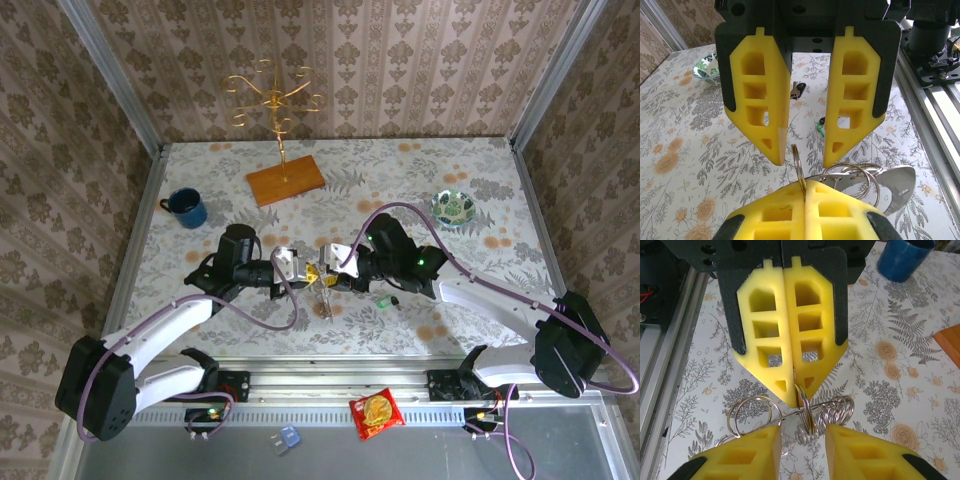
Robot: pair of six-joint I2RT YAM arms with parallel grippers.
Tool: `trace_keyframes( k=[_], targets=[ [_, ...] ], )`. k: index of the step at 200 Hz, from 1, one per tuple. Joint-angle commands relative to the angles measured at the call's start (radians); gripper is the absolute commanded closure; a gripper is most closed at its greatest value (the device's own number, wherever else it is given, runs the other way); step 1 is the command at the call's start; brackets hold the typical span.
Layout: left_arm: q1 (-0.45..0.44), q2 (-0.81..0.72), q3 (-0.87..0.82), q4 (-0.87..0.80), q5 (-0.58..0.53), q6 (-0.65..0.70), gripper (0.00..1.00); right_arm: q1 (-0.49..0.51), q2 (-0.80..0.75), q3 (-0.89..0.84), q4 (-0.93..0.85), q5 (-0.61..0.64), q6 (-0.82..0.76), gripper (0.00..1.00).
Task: Put the keys on the keyring
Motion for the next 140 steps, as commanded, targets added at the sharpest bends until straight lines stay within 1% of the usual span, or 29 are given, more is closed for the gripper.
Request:
trace_keyframes(
  k=[1, 21, 63, 140],
  targets=[
    [-0.007, -0.009, 0.0, -0.015, 0.015, 0.034, 1.0, 0.007, 0.01, 0.034, 0.015, 0.008, -0.011, 0.69],
    [-0.008, -0.011, 0.005, -0.03, 0.014, 0.043, 1.0, 0.008, 0.001, 0.027, 0.018, 0.018, -0.016, 0.7],
    [-0.008, -0.008, 0.008, -0.034, 0.018, 0.049, 1.0, 0.007, 0.004, 0.029, 0.022, -0.003, -0.008, 0.77],
    [-0.01, -0.004, 0.014, -0.05, 0.028, 0.062, 1.0, 0.008, 0.026, 0.036, 0.057, -0.03, 0.02, 0.78]
  ],
)
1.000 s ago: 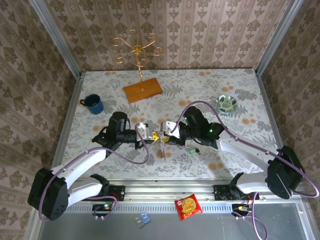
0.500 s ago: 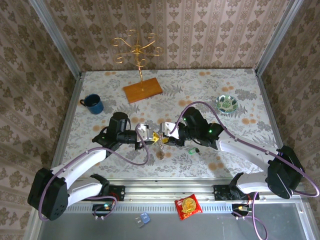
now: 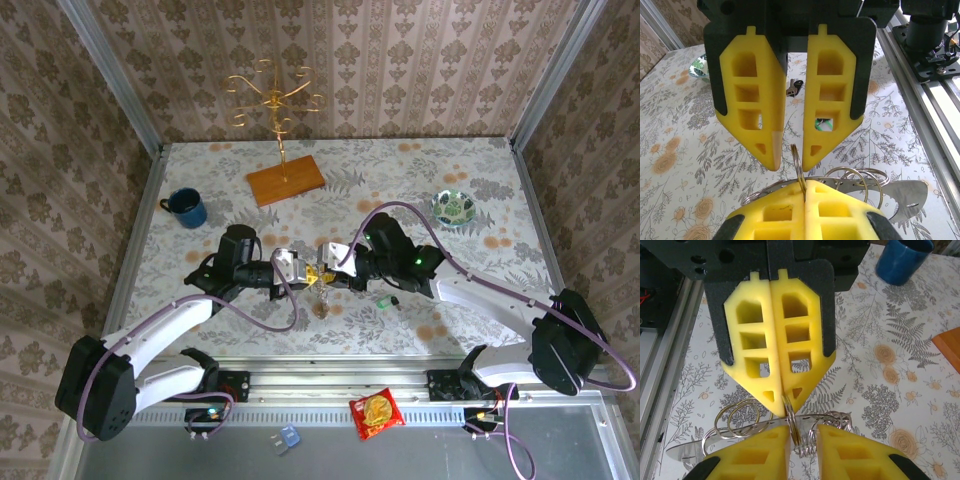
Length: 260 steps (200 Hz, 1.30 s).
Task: Put the keys on the keyring
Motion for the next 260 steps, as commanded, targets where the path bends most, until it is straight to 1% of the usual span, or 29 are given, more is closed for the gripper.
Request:
trace_keyframes(
  k=[1, 16, 34, 42, 54, 63, 84, 109, 123, 132, 153, 164, 172, 175, 185, 196, 205, 222, 228, 246, 260],
  targets=[
    [-0.009, -0.004, 0.013, -0.03, 0.027, 0.032, 1.0, 0.006, 0.007, 0.03, 0.031, -0.028, 0.014, 0.78],
    [-0.011, -0.004, 0.014, -0.03, 0.025, 0.034, 1.0, 0.005, 0.006, 0.03, 0.027, -0.031, 0.012, 0.84],
    [-0.009, -0.003, 0.014, -0.028, 0.022, 0.033, 1.0, 0.005, 0.004, 0.03, 0.016, -0.036, 0.007, 0.96],
    [-0.009, -0.002, 0.013, -0.022, 0.017, 0.032, 1.0, 0.006, 0.005, 0.032, 0.012, -0.039, 0.006, 1.0],
    [-0.009, -0.006, 0.007, 0.004, 0.01, 0.011, 1.0, 0.005, 0.006, 0.031, 0.006, -0.045, 0.006, 1.0],
    [-0.009, -0.009, 0.0, 0.028, 0.007, -0.006, 0.95, 0.005, 0.006, 0.029, 0.006, -0.049, 0.008, 1.0],
    [-0.009, -0.015, -0.013, 0.075, 0.011, -0.04, 0.88, 0.006, 0.013, 0.027, 0.008, -0.048, 0.02, 1.0],
    [-0.01, -0.014, -0.022, 0.106, 0.022, -0.062, 0.82, 0.006, 0.019, 0.03, 0.015, -0.048, 0.036, 1.0],
    [-0.01, -0.013, -0.024, 0.109, 0.025, -0.065, 0.82, 0.006, 0.022, 0.03, 0.015, -0.048, 0.04, 1.0],
    [-0.01, -0.011, -0.024, 0.107, 0.024, -0.066, 0.82, 0.005, 0.023, 0.03, 0.016, -0.047, 0.044, 1.0],
    [-0.01, -0.013, -0.02, 0.091, 0.02, -0.057, 0.95, 0.007, 0.023, 0.03, 0.02, -0.052, 0.048, 1.0],
    [-0.01, -0.016, -0.02, 0.092, 0.019, -0.057, 1.0, 0.006, 0.022, 0.029, 0.02, -0.05, 0.049, 1.0],
    [-0.009, -0.018, -0.02, 0.098, 0.02, -0.06, 1.0, 0.005, 0.022, 0.029, 0.019, -0.042, 0.049, 1.0],
    [-0.01, -0.02, -0.02, 0.102, 0.019, -0.065, 1.0, 0.005, 0.02, 0.028, 0.022, -0.038, 0.051, 0.97],
    [-0.01, -0.025, -0.02, 0.112, 0.011, -0.089, 1.0, 0.001, 0.011, 0.017, 0.044, -0.015, 0.072, 0.82],
    [-0.011, -0.032, -0.013, 0.114, -0.026, -0.139, 1.0, -0.012, -0.013, -0.001, 0.069, -0.014, 0.102, 0.74],
    [-0.013, -0.044, -0.002, 0.104, -0.064, -0.191, 1.0, -0.03, -0.043, -0.021, 0.092, -0.015, 0.129, 0.72],
    [-0.03, -0.069, 0.015, 0.094, -0.17, -0.336, 1.0, -0.053, -0.104, -0.058, 0.115, -0.005, 0.168, 0.72],
    [-0.037, -0.079, 0.025, 0.08, -0.228, -0.392, 1.0, -0.054, -0.125, -0.066, 0.112, -0.002, 0.174, 0.72],
    [-0.06, -0.099, 0.068, -0.021, -0.351, -0.541, 1.0, -0.045, -0.175, -0.082, 0.102, -0.014, 0.21, 0.72],
    [-0.08, -0.112, 0.107, -0.114, -0.413, -0.61, 1.0, -0.011, -0.19, -0.092, 0.118, -0.017, 0.256, 0.73]
  ],
)
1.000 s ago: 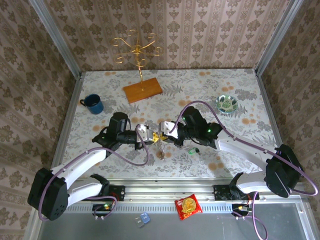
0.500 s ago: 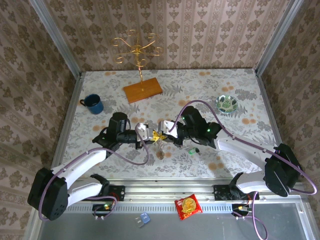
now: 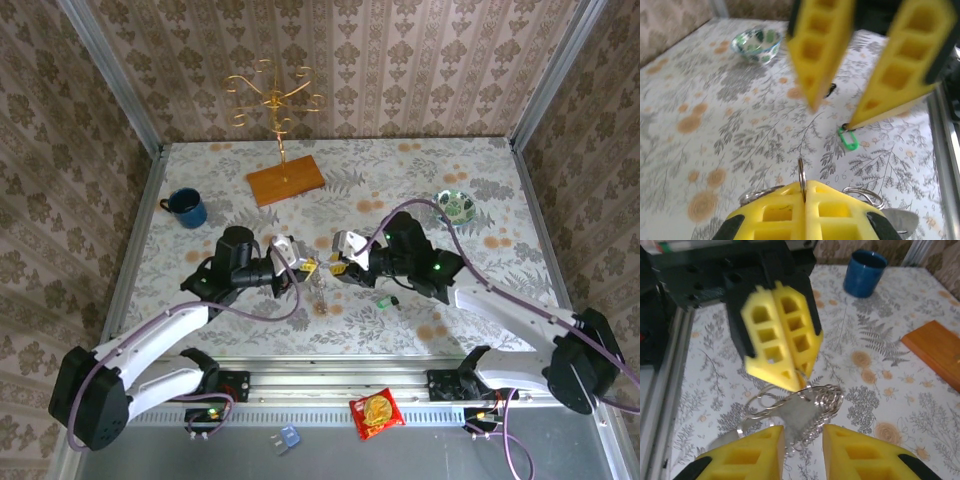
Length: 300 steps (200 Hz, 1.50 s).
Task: Put the keys on the keyring
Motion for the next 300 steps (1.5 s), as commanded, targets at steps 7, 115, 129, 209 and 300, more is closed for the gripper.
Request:
trace_keyframes(
  k=[7, 115, 129, 209, 300],
  targets=[
    [-0.037, -0.046, 0.104, -0.164, -0.217, -0.266, 1.0, 0.069, -0.04, -0.023, 0.057, -0.005, 0.113, 0.73],
    [-0.051, 0.14, 0.555, -0.842, -0.504, -0.976, 1.0, 0.299, 0.334, -0.091, 0.722, 0.306, 0.422, 0.78],
    [-0.049, 0.189, 0.626, -0.933, -0.483, -1.094, 1.0, 0.299, 0.36, -0.11, 0.787, 0.365, 0.404, 0.78],
    [-0.005, 0.252, 0.729, -1.141, -0.357, -1.477, 1.0, 0.294, 0.42, -0.235, 1.116, 0.534, 0.276, 0.76],
    [0.038, 0.253, 0.688, -1.111, -0.207, -1.638, 1.0, 0.304, 0.436, -0.249, 1.158, 0.369, 0.223, 0.76]
  ],
)
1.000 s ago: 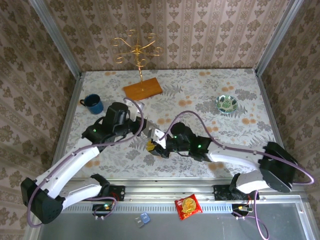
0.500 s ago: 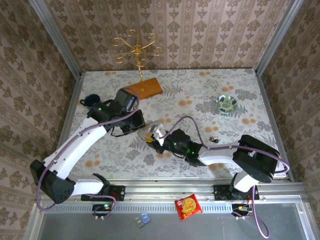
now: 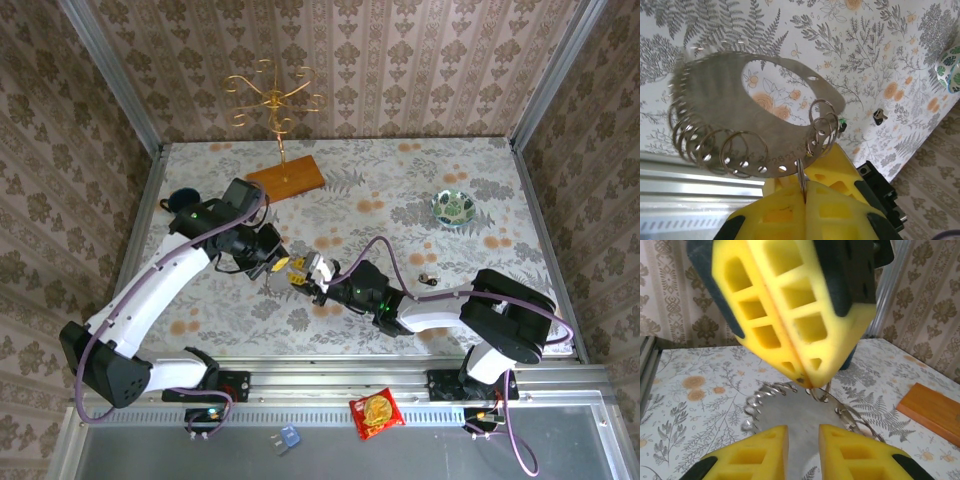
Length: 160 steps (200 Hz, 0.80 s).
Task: Put the keys on the keyring
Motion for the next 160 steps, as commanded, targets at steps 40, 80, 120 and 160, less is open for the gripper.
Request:
trace_keyframes(
  k=[40, 80, 120, 160],
  targets=[
    [0.024, -0.01, -0.027, -0.012, 0.096, -0.099, 1.0, 0.018, 0.027, -0.005, 0.056, 0.089, -0.024, 0.75],
    [0.027, -0.021, -0.056, 0.005, 0.125, -0.127, 1.0, 0.019, 0.036, 0.006, 0.085, 0.071, -0.029, 0.75],
    [0.027, -0.032, -0.078, 0.007, 0.146, -0.152, 1.0, 0.023, 0.044, 0.013, 0.114, 0.047, -0.03, 0.75],
    [0.027, -0.047, -0.1, 0.025, 0.163, -0.179, 1.0, 0.028, 0.057, 0.019, 0.13, 0.041, -0.032, 0.79]
  ],
)
